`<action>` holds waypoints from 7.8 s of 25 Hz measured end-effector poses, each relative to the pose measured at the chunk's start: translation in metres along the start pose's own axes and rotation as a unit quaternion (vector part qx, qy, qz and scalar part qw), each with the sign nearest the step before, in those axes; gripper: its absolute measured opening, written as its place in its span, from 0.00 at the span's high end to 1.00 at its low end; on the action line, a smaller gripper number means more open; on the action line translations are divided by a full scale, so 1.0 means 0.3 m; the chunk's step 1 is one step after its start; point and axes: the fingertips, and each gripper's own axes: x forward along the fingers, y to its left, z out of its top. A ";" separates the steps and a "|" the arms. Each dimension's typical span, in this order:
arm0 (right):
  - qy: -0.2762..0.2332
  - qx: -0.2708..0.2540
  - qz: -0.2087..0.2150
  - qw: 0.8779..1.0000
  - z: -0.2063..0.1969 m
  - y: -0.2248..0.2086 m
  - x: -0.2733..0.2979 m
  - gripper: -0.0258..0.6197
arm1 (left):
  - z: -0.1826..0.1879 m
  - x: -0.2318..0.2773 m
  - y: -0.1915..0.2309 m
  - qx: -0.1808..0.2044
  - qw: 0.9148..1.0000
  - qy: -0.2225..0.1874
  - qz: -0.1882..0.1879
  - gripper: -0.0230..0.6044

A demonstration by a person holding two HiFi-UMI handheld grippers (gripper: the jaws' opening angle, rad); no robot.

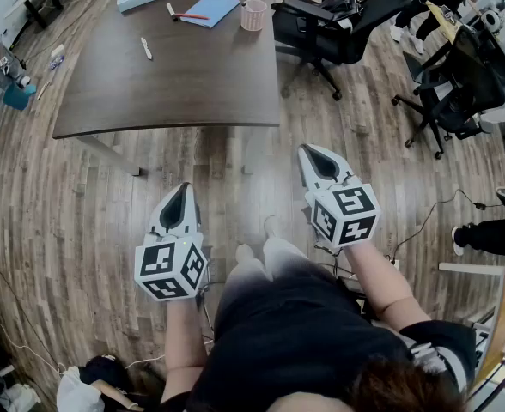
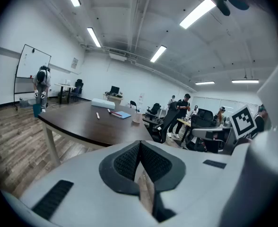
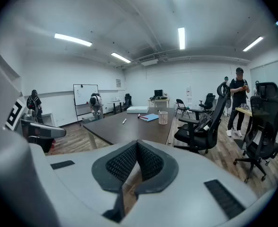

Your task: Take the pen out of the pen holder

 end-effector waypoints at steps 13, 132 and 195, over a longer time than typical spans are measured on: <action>-0.004 -0.004 0.022 1.000 0.047 -0.222 0.111 0.93 | 0.080 0.213 -0.131 -0.003 1.000 -0.006 0.014 0.92; 0.039 -0.284 0.095 0.953 0.540 -0.630 1.743 0.83 | 0.506 1.288 0.333 -0.067 0.986 0.025 0.150 0.92; -0.023 -0.588 0.360 0.724 0.008 0.128 1.421 0.83 | 0.151 0.877 0.511 -0.150 0.947 0.027 0.282 0.92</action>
